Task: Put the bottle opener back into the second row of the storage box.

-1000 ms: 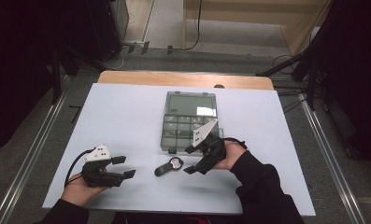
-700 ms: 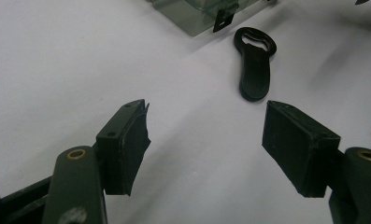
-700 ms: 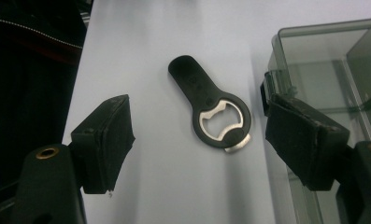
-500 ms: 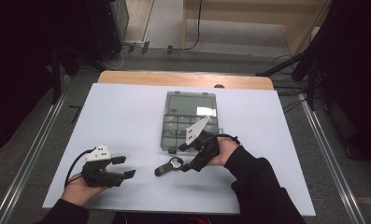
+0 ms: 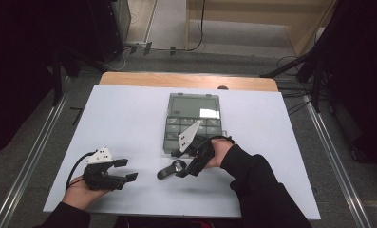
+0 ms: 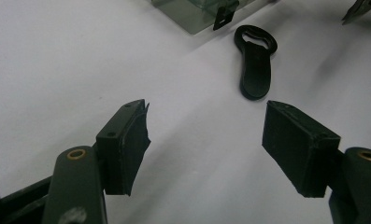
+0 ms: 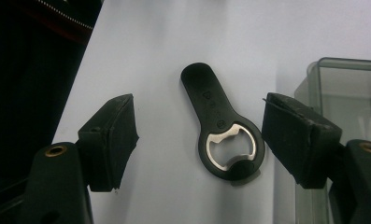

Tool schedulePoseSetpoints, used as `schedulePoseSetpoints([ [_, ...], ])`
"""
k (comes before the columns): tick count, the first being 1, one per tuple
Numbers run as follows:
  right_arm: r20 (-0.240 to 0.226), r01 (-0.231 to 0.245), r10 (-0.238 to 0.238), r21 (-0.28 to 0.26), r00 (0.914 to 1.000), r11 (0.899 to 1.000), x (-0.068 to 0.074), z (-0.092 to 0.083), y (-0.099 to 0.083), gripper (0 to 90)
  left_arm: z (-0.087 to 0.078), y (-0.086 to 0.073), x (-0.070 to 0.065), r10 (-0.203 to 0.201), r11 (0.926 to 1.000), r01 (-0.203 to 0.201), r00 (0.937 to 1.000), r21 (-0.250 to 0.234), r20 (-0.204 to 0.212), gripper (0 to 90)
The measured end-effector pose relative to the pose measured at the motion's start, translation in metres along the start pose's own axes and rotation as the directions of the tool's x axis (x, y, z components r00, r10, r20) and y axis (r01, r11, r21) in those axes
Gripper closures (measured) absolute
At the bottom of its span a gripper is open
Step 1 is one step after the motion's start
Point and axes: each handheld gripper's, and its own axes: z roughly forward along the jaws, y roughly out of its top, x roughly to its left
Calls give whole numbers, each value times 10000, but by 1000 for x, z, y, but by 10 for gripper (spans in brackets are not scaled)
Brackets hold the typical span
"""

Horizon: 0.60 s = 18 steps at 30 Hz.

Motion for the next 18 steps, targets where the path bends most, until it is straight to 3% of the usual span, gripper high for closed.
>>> schedulePoseSetpoints([
  [7,-245,719,-713,255,9972,9971,-3,11,3,301,0,0,0,24,10000,-24,10000,7,5,313],
  [18,-409,1383,-1356,712,9899,9878,-6,27,9,338,-1,0,0,43,10000,-43,10000,11,-3,312],
])
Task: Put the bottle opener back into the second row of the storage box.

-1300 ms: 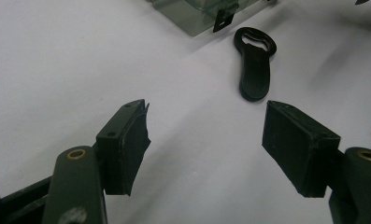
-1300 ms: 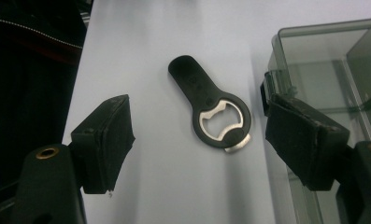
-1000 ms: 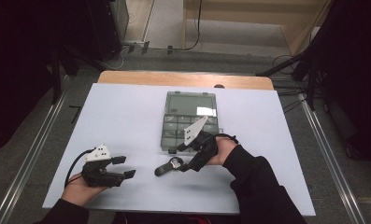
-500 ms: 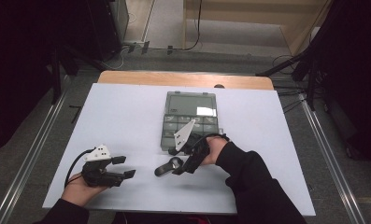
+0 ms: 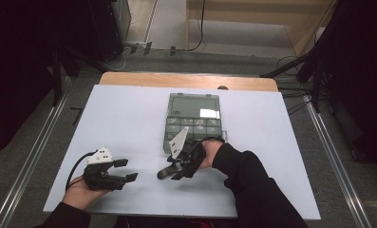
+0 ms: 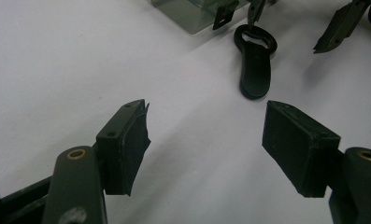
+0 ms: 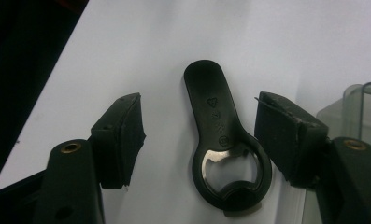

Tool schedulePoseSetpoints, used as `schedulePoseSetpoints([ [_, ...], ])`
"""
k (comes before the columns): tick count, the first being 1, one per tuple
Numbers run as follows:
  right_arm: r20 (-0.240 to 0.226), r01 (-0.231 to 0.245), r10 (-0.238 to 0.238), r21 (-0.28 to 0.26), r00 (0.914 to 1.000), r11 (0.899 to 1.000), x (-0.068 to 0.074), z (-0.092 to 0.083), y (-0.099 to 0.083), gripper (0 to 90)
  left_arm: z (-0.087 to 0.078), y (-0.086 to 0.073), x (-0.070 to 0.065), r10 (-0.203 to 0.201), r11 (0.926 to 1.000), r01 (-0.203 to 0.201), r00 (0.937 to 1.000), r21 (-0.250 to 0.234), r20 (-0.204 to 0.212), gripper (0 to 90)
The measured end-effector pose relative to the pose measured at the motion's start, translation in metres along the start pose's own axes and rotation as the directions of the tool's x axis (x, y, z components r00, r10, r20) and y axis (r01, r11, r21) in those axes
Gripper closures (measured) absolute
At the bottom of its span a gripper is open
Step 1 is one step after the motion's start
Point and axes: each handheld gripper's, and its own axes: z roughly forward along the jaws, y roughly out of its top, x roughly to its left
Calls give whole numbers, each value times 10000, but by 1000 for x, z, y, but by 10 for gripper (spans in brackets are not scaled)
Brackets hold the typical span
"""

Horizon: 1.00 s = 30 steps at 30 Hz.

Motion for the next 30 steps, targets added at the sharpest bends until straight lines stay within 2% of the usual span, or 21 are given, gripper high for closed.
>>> schedulePoseSetpoints([
  [4,28,242,-242,169,9997,9996,-3,6,3,360,-1,0,1,-11,10000,11,10000,2,-4,313],
  [15,-46,490,-489,533,9988,9974,-8,17,5,428,0,0,1,13,10000,-13,10000,21,16,313],
  [19,44,446,-451,813,9990,9957,-10,21,3,451,0,0,1,19,10000,-19,10000,35,-5,312],
  [25,399,628,-672,1015,9969,9929,-7,22,5,526,0,0,0,27,10000,-27,10000,33,-11,312],
  [30,377,623,-667,1072,9971,9923,-8,22,5,563,0,0,0,23,10000,-23,10000,12,-44,312],
])
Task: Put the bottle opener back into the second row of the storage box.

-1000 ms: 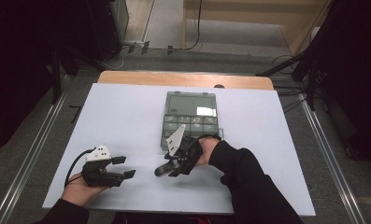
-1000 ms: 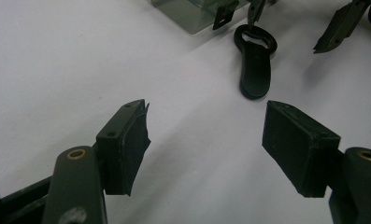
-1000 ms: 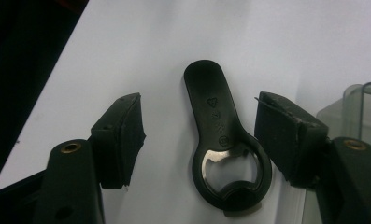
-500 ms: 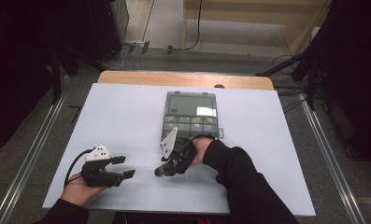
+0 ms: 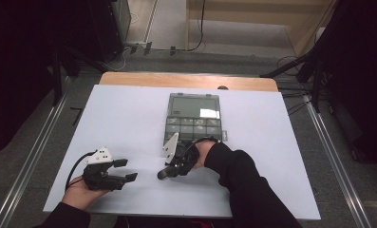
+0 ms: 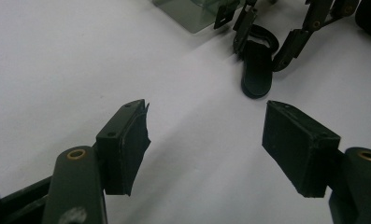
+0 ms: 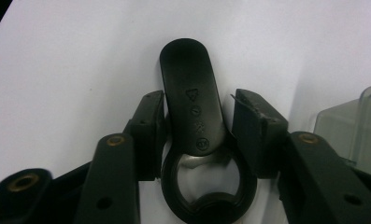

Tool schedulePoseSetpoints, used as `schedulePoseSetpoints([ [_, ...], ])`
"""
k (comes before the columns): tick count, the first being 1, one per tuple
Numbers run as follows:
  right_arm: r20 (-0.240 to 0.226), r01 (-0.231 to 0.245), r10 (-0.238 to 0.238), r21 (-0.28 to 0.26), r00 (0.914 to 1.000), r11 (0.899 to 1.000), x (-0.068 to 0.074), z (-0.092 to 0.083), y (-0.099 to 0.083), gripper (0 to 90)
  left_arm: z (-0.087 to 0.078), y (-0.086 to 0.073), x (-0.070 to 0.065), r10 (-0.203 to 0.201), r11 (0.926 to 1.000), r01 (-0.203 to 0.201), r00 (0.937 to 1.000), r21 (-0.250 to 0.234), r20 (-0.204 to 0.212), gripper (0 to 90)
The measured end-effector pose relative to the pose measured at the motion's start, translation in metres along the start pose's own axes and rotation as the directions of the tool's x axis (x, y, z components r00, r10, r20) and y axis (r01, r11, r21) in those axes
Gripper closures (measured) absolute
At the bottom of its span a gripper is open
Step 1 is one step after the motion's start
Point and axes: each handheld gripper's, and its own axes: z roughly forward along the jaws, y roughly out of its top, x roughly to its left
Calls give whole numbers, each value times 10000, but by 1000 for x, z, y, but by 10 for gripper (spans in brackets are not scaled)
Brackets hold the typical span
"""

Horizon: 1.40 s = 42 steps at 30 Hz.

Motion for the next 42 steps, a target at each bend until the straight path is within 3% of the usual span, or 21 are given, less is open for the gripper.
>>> schedulePoseSetpoints([
  [5,-42,-101,101,22,9999,9999,-2,-1,0,635,0,0,0,-12,10000,12,10000,-2,19,313],
  [14,-89,-399,399,-21,9992,9992,-4,-1,1,647,0,0,0,-6,10000,6,10000,-6,67,312],
  [28,-361,-1292,1286,-165,9910,9915,-5,-9,0,653,0,0,0,23,10000,-23,10000,45,14,313],
  [30,-402,-1608,1597,-250,9863,9867,-6,-12,1,653,0,0,0,9,10000,-9,10000,52,9,312],
  [35,-590,-2828,2817,-97,9577,9591,-5,-19,1,653,0,0,0,13,10000,-13,10000,63,1,312],
  [36,-555,-2899,2888,-140,9558,9569,-5,-20,1,653,0,0,0,14,10000,-14,10000,64,8,313],
  [37,-655,-3175,3166,-31,9463,9483,-3,-22,0,653,0,0,1,12,10000,-12,10000,66,8,313],
  [42,-699,-3730,3719,-38,9257,9278,0,-30,-1,653,0,0,1,28,9999,-28,10000,100,-5,313],
])
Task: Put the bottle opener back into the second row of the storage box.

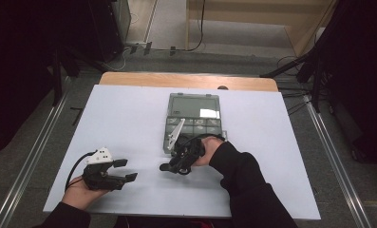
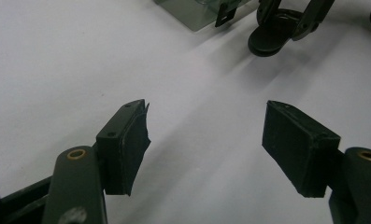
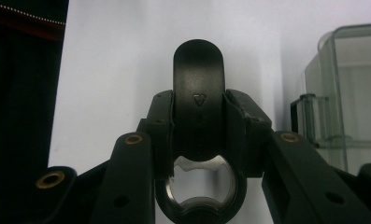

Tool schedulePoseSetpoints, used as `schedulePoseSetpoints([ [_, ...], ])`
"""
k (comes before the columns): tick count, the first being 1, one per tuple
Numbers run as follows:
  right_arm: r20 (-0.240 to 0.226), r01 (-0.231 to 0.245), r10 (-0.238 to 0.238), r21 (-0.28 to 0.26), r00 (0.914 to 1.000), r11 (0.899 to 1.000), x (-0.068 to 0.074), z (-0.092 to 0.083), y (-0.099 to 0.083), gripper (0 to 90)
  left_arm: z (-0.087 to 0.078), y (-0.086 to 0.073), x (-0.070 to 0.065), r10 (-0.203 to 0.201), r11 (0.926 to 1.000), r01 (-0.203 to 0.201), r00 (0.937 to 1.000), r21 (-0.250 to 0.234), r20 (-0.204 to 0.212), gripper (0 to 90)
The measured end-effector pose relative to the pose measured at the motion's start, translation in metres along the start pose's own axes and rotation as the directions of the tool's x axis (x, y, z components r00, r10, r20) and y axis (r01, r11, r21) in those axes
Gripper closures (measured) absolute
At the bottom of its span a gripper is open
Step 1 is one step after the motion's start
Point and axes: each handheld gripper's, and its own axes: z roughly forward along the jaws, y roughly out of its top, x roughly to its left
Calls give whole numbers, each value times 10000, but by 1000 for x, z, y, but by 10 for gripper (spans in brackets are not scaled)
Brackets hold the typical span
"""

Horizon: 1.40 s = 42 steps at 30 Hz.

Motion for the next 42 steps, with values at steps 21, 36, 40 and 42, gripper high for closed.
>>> schedulePoseSetpoints([
  [21,414,-781,812,-716,9958,9944,5,-32,-25,654,2,1,-1,57,10000,-57,10000,23,55,312],
  [36,934,-774,900,-1309,9915,9884,8,-60,-37,654,5,2,-1,52,10000,-52,9999,49,118,313],
  [40,1097,-928,1077,-1333,9881,9867,7,-65,-40,654,6,2,-2,81,9999,-82,9999,70,129,313],
  [42,1238,-936,1111,-1394,9861,9858,5,-67,-41,654,6,2,-2,91,9999,-92,9999,78,106,313],
])
